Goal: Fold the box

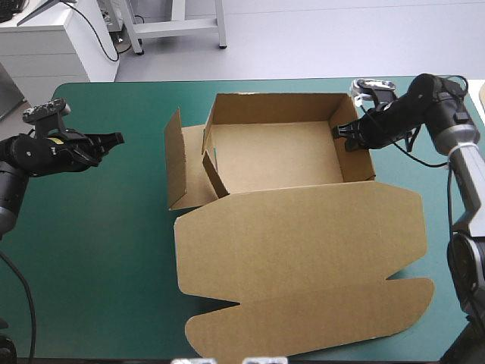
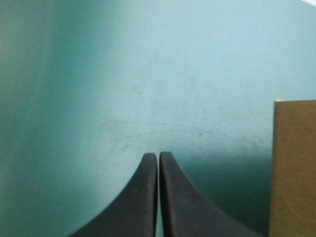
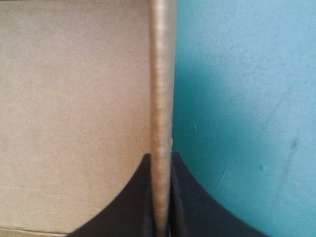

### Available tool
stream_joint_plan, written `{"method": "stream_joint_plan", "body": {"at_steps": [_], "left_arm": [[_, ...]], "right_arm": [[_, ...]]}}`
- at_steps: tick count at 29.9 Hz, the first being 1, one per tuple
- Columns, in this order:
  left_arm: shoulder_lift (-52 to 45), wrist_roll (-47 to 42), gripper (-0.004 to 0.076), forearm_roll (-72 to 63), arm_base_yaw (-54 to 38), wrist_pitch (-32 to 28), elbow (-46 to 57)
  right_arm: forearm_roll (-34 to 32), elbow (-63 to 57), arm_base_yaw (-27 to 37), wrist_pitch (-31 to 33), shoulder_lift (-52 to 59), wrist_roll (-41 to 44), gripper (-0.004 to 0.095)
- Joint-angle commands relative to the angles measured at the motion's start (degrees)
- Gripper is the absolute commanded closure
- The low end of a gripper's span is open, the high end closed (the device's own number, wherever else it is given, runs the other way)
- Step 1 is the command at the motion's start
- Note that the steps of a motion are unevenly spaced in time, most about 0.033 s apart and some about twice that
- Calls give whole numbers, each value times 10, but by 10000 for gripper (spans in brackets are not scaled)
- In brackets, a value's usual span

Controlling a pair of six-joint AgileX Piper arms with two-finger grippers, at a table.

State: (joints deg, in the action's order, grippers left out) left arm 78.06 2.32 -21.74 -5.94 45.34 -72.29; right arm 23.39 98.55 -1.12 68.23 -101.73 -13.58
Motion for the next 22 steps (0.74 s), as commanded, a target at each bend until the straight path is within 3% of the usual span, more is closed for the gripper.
{"method": "stream_joint_plan", "body": {"at_steps": [1, 6, 9, 13, 17, 22], "left_arm": [[-5, 103, 730, -172, -6, -14, -18], [16, 236, 731, -364, -6, 56, -18], [21, 265, 731, -432, -6, 81, -18], [21, 287, 731, -476, -6, 127, -18], [20, 318, 731, -522, -6, 224, -18], [3, 337, 731, -543, -6, 259, -18]], "right_arm": [[83, 16, 27, -5, 61, -23, 929], [109, 16, 36, -18, 99, -38, 928], [109, 16, 36, -21, 111, -38, 928], [111, 16, 35, -39, 122, -38, 927], [136, 15, 32, -66, 123, -37, 927], [87, 15, -3, -87, 123, -16, 926]]}}
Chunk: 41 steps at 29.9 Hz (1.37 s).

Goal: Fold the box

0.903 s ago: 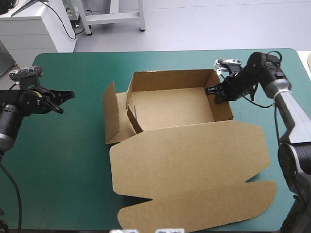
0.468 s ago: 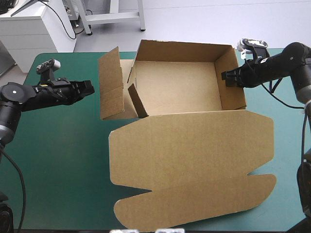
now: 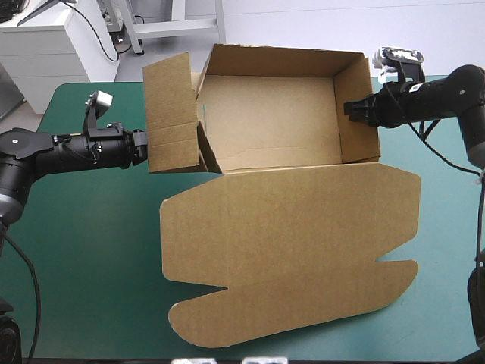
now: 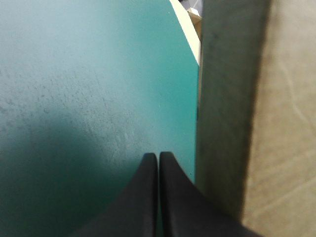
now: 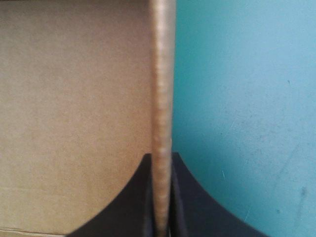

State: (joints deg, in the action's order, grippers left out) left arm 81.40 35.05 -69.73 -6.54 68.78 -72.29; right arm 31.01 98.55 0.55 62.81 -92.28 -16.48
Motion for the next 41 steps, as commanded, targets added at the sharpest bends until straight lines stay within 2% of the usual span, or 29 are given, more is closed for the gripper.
{"method": "stream_joint_plan", "body": {"at_steps": [1, 7, 14, 21, 25, 31, 33, 41], "left_arm": [[-36, 10, 731, -67, 0, 24, -18], [-59, 10, 731, -81, 0, 37, -18], [-65, 10, 731, -79, 0, 52, -18], [-65, 10, 715, -79, 0, 52, -18], [-65, 10, 614, -79, 0, 52, -18], [-65, 5, 346, -54, 0, 52, -18], [-65, 5, 296, -20, 0, 52, -18], [-65, -60, 284, 119, 0, 49, -18]], "right_arm": [[6, 15, -26, -36, 29, 13, 926], [-25, 14, -79, -94, 26, 46, 927], [-40, 12, -117, -123, 24, 67, 927], [-123, 12, -142, -132, 24, 111, 927], [-139, 12, -143, -132, 23, 123, 927], [-147, 10, -148, -125, 11, 129, 927], [-157, 10, -159, -124, 7, 136, 926], [-214, 10, -230, -146, -20, 178, 927]]}}
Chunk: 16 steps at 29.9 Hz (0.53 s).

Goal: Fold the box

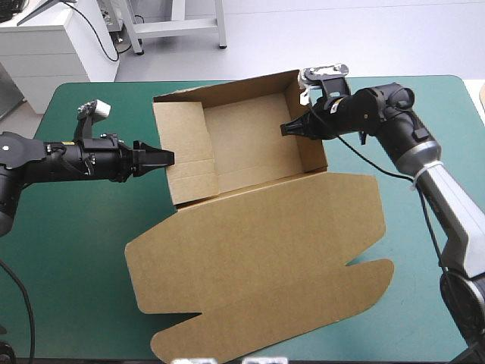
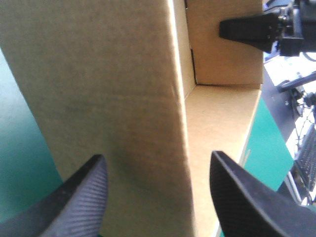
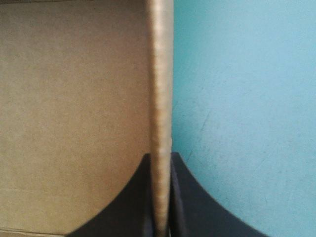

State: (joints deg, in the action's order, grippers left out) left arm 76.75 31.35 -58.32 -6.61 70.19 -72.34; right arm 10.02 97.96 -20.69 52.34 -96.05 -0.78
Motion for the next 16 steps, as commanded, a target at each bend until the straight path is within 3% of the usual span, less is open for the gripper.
{"method": "stream_joint_plan", "body": {"at_steps": [1, 9, 16], "left_arm": [[-19, -35, 284, 30, 1, 34, -18], [-19, -176, 284, 173, 2, 0, -18], [-19, -225, 284, 239, 38, -54, -18]], "right_arm": [[-6, 16, -28, -44, 14, 24, 927], [-53, 16, -82, -70, 5, 111, 926], [-68, 16, -120, -74, 5, 170, 927]]}}
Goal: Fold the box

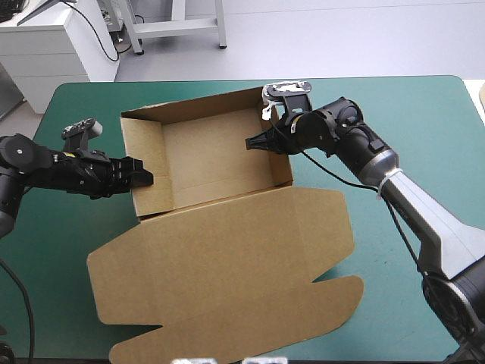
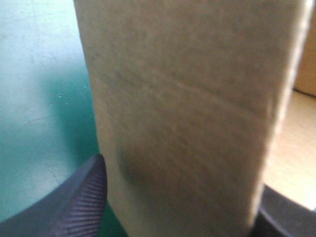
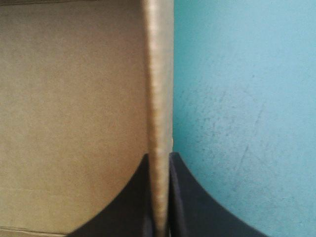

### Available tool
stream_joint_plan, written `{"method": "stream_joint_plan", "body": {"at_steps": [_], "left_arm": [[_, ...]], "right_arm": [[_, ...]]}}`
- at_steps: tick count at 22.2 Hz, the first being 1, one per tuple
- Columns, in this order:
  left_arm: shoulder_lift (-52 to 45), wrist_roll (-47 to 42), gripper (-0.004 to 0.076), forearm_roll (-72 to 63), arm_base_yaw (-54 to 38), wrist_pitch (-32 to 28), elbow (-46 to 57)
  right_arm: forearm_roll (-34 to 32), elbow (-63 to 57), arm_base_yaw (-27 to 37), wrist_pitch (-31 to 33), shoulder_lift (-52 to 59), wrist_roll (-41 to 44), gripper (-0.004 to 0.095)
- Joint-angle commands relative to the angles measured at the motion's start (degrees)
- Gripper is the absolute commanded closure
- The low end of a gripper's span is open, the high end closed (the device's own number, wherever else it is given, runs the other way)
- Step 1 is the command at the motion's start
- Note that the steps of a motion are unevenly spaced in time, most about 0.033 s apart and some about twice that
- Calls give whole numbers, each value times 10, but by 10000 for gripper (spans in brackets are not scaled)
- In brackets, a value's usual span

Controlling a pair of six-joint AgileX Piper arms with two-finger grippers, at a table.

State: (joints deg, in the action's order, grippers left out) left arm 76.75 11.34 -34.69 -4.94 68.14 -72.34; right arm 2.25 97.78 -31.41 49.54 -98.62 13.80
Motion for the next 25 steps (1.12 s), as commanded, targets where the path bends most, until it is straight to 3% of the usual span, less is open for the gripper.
{"method": "stream_joint_plan", "body": {"at_steps": [1, 5, 8, 12, 13, 15, 20, 25], "left_arm": [[-19, -30, 284, 19, 36, -48, -18], [-19, -80, 304, 101, 101, -103, -18], [-18, -88, 443, 110, 132, -147, -18], [-18, -87, 476, 138, 144, -172, -18], [-18, -84, 524, 156, 144, -172, -18], [-18, -52, 730, 177, 144, -164, -18], [5, -40, 731, 169, 154, -159, -27], [53, -45, 731, 208, 210, -151, -80]], "right_arm": [[10, 18, -17, -46, 31, 25, 927], [-13, 18, -22, -7, 31, 23, 928], [-69, 18, -22, 39, 31, 35, 927], [-80, 18, -22, 52, 28, 41, 927], [-78, 18, -22, 52, 27, 41, 928], [-78, 18, -22, 52, 25, 41, 928], [-82, 18, -22, 59, 25, 38, 927], [-131, 18, -22, 99, 25, 49, 929]]}}
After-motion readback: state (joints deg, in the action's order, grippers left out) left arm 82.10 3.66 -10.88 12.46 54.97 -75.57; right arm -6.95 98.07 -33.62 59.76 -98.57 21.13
